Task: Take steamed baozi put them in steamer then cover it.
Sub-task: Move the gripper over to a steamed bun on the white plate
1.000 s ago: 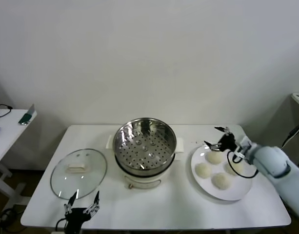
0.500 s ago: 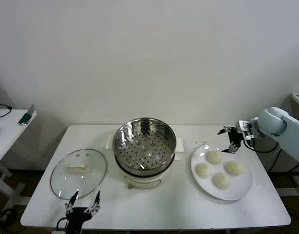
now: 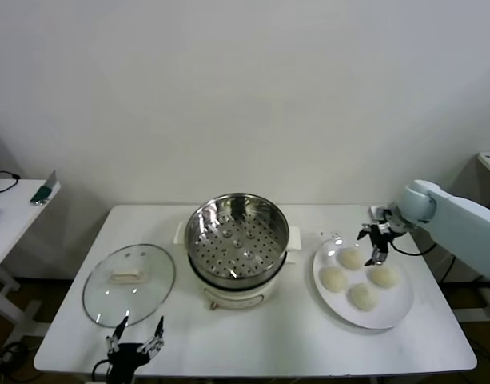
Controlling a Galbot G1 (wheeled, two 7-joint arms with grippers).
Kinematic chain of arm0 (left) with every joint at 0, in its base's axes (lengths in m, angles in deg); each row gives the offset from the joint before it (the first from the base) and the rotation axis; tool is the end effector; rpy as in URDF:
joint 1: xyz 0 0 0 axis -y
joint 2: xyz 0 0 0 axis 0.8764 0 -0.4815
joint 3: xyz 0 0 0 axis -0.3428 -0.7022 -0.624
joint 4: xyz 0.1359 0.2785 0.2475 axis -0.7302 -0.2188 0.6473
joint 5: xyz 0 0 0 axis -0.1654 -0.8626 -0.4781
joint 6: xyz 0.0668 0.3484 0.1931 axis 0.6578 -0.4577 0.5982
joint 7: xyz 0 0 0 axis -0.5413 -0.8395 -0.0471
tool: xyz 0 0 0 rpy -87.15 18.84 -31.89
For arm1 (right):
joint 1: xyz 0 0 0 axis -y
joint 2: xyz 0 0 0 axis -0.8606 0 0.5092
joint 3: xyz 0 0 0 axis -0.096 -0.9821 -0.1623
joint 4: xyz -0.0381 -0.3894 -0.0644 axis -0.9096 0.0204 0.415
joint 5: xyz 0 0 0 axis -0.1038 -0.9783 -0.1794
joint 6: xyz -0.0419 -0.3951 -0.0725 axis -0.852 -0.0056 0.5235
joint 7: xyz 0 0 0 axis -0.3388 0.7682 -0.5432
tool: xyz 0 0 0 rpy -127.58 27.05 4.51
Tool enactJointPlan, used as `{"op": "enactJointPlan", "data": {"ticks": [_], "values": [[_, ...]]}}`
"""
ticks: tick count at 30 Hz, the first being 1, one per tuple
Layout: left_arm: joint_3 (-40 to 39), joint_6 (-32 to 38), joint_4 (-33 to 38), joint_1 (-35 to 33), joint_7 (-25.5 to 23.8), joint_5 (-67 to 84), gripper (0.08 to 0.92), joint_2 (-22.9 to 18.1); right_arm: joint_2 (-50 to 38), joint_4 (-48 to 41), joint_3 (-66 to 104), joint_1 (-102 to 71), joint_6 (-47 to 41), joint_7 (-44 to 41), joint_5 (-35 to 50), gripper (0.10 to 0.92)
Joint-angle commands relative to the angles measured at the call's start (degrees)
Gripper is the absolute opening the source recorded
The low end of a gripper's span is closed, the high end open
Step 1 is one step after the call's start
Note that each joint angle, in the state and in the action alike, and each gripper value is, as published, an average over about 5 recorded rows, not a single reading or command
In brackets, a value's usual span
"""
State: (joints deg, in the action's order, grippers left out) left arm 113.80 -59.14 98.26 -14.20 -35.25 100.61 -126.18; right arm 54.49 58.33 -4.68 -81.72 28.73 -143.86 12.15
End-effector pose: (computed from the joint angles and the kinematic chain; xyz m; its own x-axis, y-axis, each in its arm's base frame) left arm 0.1171 0.0742 -0.4112 -0.9373 -0.0107 0.3485 -0.0115 0.9999 -0.0003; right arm 0.6232 -0.2112 -0.2463 -0.1446 -0.1011 0.9843 -0.9894 0.0311 -0.1422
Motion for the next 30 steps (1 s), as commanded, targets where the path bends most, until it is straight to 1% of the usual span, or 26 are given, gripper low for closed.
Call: {"op": "enactJointPlan", "data": {"ticks": [1, 6, 13, 16, 20, 23, 26, 30], "values": [[0.07, 0.1, -0.5, 0.07, 0.01, -0.01, 0.823, 0.26, 6.29, -8.39, 0.54, -2.57, -0.13, 0.52, -2.29, 0.823], [0.06, 0.26, -0.8, 0.04, 0.07, 0.01, 0.823, 0.28, 8.45, -11.27, 1.08, -2.19, 0.5, 1.26, -2.43, 0.823], [0.0, 0.32, -0.84, -0.23, 0.12, -0.01, 0.823, 0.23, 8.45, -10.81, 0.43, -2.47, 0.4, -0.21, -2.65, 0.822], [0.06, 0.26, -0.97, -0.1, 0.18, -0.01, 0.823, 0.3, 8.46, -10.97, 0.79, -2.71, 0.63, -0.2, -2.69, 0.799], [0.1, 0.21, -1.08, 0.07, 0.21, -0.1, 0.823, 0.38, 8.62, -11.01, 1.42, -2.86, 1.35, 0.1, -2.77, 0.736], [0.06, 0.2, -0.99, 0.02, 0.24, -0.27, 0.823, 0.38, 8.32, -10.22, 1.17, -2.17, 1.96, -0.15, -2.69, 0.708], [-0.02, 0.2, -0.73, -0.13, 0.26, -0.46, 0.823, 0.33, 7.42, -8.32, -0.69, 0.16, 2.4, -0.86, -1.97, 0.693], [-0.1, 0.22, -0.54, -0.2, 0.25, -0.63, 0.823, 0.35, 5.46, -3.48, -5.86, 7.33, 3.53, -2.23, 0.76, 0.68]]}}
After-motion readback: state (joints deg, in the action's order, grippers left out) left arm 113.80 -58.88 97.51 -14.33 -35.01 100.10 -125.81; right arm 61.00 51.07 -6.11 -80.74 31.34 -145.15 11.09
